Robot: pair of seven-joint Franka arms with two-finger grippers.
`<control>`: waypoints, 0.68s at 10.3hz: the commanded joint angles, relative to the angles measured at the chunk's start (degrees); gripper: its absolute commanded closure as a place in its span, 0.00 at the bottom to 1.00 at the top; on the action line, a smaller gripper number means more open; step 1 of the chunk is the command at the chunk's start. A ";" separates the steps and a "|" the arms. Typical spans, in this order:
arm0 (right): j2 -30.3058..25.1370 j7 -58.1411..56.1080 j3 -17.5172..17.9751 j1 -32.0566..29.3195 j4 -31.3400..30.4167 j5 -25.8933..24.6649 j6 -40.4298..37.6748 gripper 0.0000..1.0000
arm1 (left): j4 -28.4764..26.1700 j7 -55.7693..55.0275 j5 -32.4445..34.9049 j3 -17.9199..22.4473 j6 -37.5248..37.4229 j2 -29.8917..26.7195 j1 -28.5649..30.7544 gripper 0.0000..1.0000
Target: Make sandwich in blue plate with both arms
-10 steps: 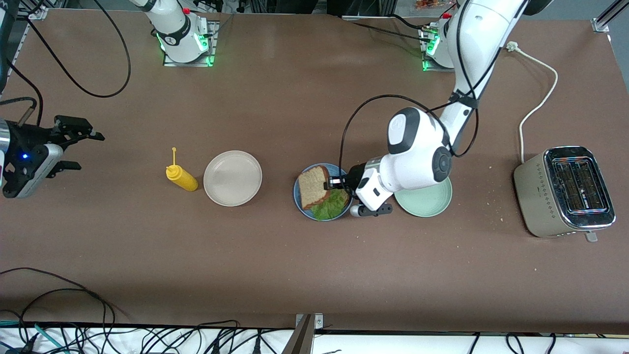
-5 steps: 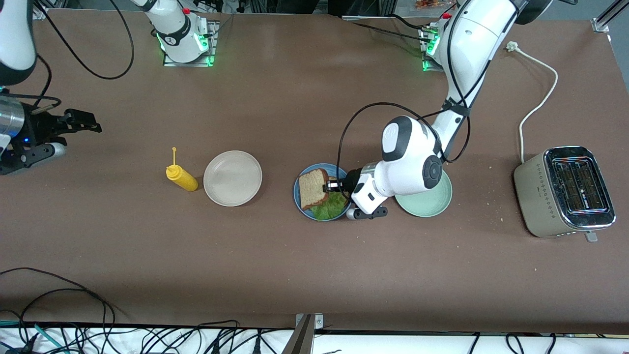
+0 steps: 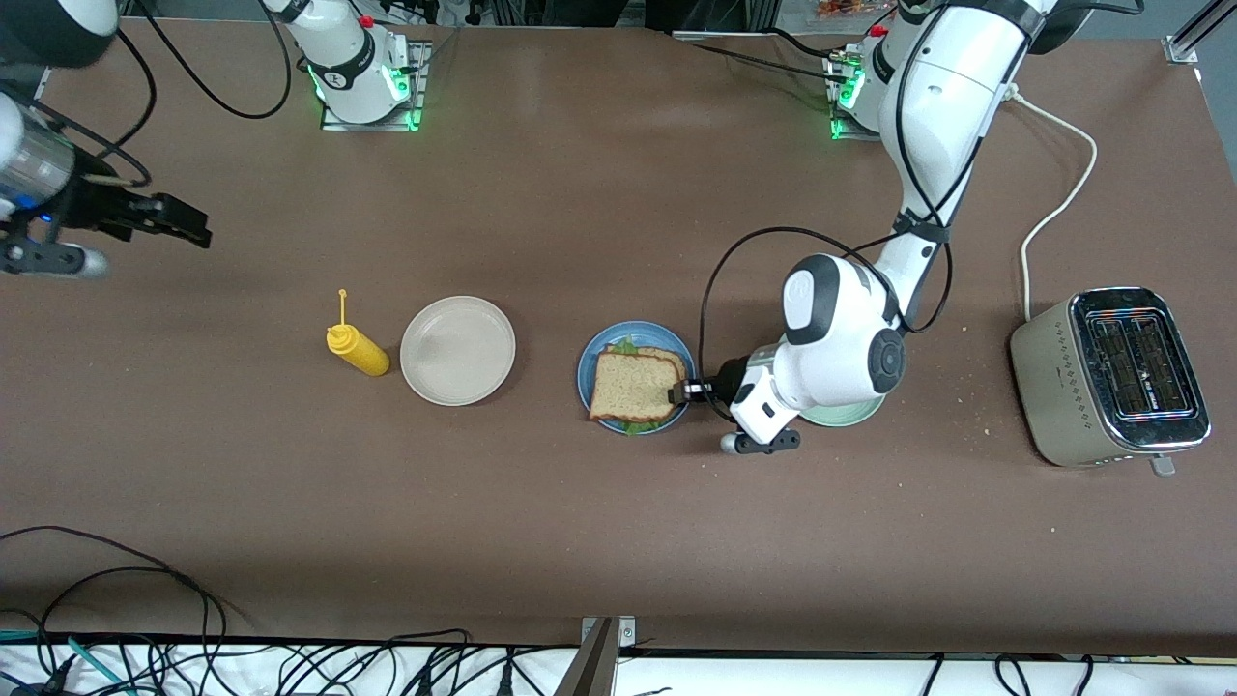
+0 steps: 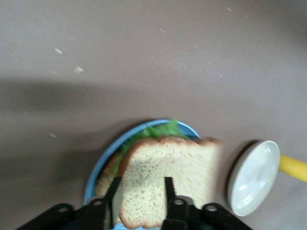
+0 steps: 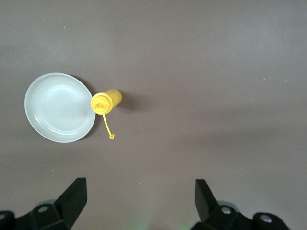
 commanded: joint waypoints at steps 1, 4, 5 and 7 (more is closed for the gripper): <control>-3.44 0.39 1.17 -2.61 -0.73 2.06 1.83 0.00 | -0.85 3.51 -1.67 1.09 -0.66 -0.79 0.54 0.00; -2.74 -2.22 -0.93 -1.57 3.93 2.85 0.95 0.00 | -0.68 3.33 -0.27 1.09 -1.10 -3.23 4.12 0.00; -1.70 -6.86 -3.47 -0.08 5.08 3.11 0.08 0.00 | -1.20 3.24 2.44 1.09 -2.41 -6.56 6.93 0.00; -0.63 -11.55 -5.16 -0.06 5.44 6.88 -0.28 0.00 | -5.31 3.59 5.19 1.09 -3.03 -14.82 12.91 0.00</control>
